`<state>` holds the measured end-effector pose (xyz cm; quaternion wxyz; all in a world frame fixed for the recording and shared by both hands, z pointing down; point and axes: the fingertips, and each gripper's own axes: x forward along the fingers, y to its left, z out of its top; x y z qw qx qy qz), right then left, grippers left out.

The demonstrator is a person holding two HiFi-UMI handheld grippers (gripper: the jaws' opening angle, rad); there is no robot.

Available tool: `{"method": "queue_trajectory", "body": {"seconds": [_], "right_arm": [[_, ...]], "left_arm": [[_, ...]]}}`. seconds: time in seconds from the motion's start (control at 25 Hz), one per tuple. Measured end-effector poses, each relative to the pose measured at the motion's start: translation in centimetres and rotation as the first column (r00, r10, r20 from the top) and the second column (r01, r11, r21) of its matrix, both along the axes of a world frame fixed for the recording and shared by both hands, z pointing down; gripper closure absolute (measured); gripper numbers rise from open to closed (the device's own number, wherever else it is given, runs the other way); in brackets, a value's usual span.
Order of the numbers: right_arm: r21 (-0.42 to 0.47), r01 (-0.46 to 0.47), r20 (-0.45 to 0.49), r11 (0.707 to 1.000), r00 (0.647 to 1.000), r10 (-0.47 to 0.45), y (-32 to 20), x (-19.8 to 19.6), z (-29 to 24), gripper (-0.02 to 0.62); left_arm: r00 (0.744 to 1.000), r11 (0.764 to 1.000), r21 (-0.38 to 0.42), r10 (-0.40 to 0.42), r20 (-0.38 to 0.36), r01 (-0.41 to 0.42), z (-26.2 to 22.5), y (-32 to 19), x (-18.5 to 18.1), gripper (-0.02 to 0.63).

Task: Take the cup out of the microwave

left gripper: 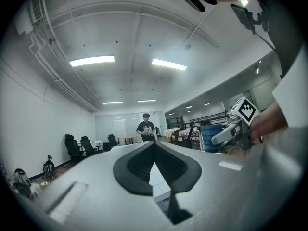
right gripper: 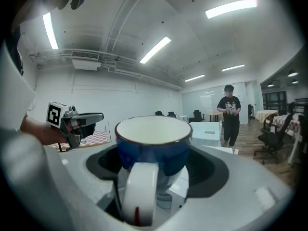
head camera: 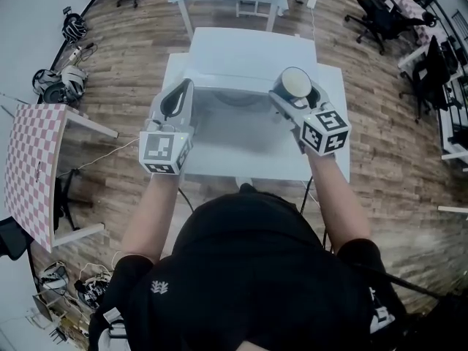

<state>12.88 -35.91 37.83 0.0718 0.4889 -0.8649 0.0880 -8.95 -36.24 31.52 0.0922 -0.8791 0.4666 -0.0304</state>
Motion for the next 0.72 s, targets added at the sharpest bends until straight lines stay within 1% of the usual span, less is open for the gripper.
{"method": "queue_trajectory", "body": {"seconds": [0.16,0.36,0.48,0.72], "right_arm": [[-0.005,-0.002,0.025,1.0,1.0,0.002,-0.07,-0.28,-0.08,0.202],[0.001,-0.002,0.017,1.0,1.0,0.002,0.12,-0.15,-0.12,0.202],[-0.002,0.0,0.029,1.0,1.0,0.0,0.22,-0.02,-0.01,0.202],[-0.005,0.006,0.026,1.0,1.0,-0.005,0.12,-0.8,0.35,0.202]], "left_arm": [[1.0,1.0,0.005,-0.001,0.006,0.001,-0.19,0.05,-0.3,0.599],[1.0,1.0,0.011,0.001,0.004,-0.001,-0.23,0.22,-0.07,0.6],[1.0,1.0,0.013,0.003,0.006,-0.003,-0.29,0.14,0.31,0.6],[1.0,1.0,0.011,0.01,0.005,-0.01,-0.41,-0.37,0.01,0.598]]}}
